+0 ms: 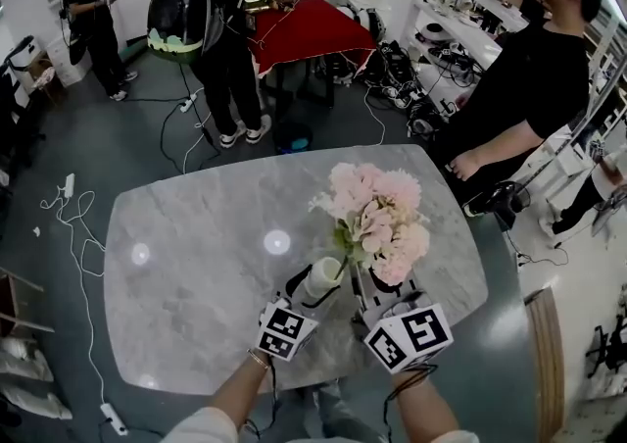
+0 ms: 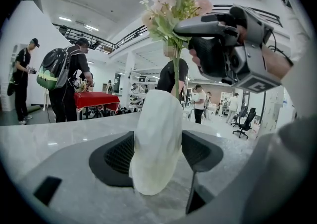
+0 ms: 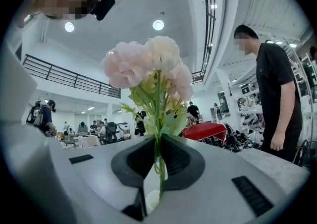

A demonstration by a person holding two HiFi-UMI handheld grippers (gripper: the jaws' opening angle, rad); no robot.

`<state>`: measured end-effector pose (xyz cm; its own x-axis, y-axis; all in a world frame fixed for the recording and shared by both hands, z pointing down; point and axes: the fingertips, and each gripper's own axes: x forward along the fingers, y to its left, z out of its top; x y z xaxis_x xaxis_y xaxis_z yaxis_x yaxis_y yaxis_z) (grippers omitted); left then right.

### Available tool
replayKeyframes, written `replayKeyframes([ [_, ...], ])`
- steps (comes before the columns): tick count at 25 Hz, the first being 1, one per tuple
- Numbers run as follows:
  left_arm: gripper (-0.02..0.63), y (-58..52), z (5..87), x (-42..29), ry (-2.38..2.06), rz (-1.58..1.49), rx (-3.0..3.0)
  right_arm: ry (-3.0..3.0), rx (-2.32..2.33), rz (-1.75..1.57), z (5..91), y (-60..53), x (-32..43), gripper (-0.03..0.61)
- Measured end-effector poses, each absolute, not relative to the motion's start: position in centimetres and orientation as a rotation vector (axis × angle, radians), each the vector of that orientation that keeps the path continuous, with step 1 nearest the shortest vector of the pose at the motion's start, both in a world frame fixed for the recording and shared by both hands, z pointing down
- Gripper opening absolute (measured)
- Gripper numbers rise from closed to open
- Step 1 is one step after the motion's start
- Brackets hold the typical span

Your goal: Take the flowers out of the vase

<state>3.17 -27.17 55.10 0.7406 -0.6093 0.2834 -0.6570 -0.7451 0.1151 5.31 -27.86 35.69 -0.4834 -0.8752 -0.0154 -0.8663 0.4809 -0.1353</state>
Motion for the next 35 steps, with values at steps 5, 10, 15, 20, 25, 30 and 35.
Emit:
replayKeyframes([
  [5,0.302,-27.1,53.9,3.1,-1.021,0.285,2.743,2.625,-1.547,-0.166,35.4,-27.7,5.4,0.020],
  [10,0.302,-27.0,53.0,2.8,-1.015,0.281,2.761,2.615,-1.545,-0.156,34.8,-27.8,5.1,0.020],
  [15,0.302,-26.5,52.4,2.9,-1.017,0.278,2.773,2.592,-1.536,-0.134,34.0,-27.6,5.6,0.020],
  [20,0.302,-26.1,51.4,2.3,-1.027,0.270,2.785,2.564,-1.533,-0.110,32.8,-27.6,5.5,0.020],
  [25,0.302,-25.7,50.6,2.0,-1.037,0.273,2.802,2.539,-1.525,-0.091,31.9,-27.5,5.9,0.020],
  [30,0.302,-25.3,47.7,1.1,-1.061,0.215,2.793,2.526,-1.504,-0.063,30.2,-27.3,5.9,0.020],
  [35,0.292,-25.0,45.1,0.2,-1.061,0.171,2.795,2.528,-1.501,-0.013,29.1,-26.9,6.7,0.020],
])
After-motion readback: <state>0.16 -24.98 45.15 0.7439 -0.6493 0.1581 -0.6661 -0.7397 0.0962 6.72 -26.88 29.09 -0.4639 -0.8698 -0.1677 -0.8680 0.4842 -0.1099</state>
